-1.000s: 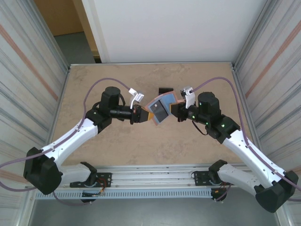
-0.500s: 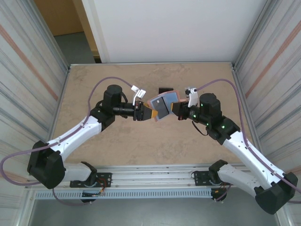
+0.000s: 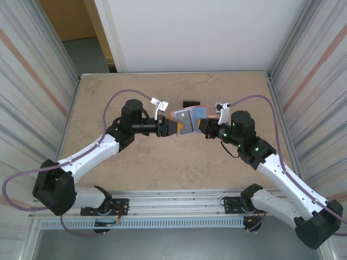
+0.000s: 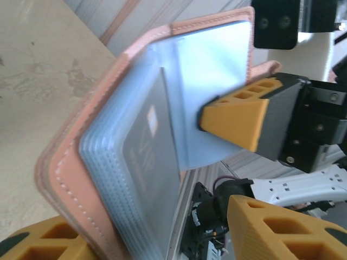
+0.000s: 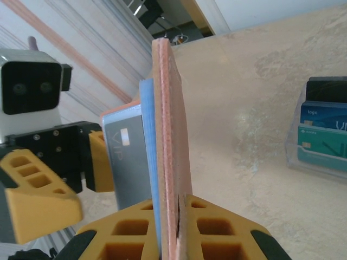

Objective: Take the credit cards out of the card holder

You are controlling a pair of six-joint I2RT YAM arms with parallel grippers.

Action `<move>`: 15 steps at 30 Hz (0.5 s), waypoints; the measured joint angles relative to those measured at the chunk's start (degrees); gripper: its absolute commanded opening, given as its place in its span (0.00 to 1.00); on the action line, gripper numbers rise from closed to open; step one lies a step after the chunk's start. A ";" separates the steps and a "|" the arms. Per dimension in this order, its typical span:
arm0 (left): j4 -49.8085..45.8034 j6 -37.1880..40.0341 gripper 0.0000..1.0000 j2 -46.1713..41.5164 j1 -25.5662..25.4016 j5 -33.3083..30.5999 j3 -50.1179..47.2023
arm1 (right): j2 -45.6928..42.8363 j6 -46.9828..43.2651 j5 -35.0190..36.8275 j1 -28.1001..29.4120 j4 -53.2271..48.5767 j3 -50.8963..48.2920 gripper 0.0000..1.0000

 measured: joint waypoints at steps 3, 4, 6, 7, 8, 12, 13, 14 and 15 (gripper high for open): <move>1.51 -1.16 0.43 0.15 0.00 -1.27 -0.79 | -0.20 0.90 -0.24 0.00 1.20 -0.50 0.00; 2.23 -1.57 0.39 0.39 0.00 -1.62 -1.07 | -0.33 1.33 -0.26 0.00 1.46 -0.72 0.00; 3.23 -2.45 0.31 1.01 0.00 -2.23 -1.55 | -0.44 1.86 -0.46 0.00 1.88 -1.03 0.00; 3.80 -2.73 0.27 1.33 0.00 -2.51 -1.84 | -0.44 2.08 -0.74 0.09 2.25 -1.16 0.00; 4.04 -3.02 0.24 1.60 0.00 -2.80 -2.12 | -0.44 2.27 -1.03 0.13 2.49 -1.27 0.00; 4.66 -3.89 0.11 1.88 -0.20 -2.80 -2.45 | -0.42 3.10 -0.92 0.09 2.62 -2.19 0.00; 4.72 -3.96 0.06 1.90 -0.33 -2.78 -2.45 | -0.42 3.15 -0.63 0.11 2.80 -2.49 0.03; 4.76 -3.98 0.03 1.92 -0.37 -2.84 -2.49 | -0.42 3.15 -0.44 0.11 2.82 -2.62 0.06; 4.74 -3.98 0.01 1.92 -0.37 -2.91 -2.56 | -0.42 3.15 -0.22 0.11 2.84 -2.71 0.09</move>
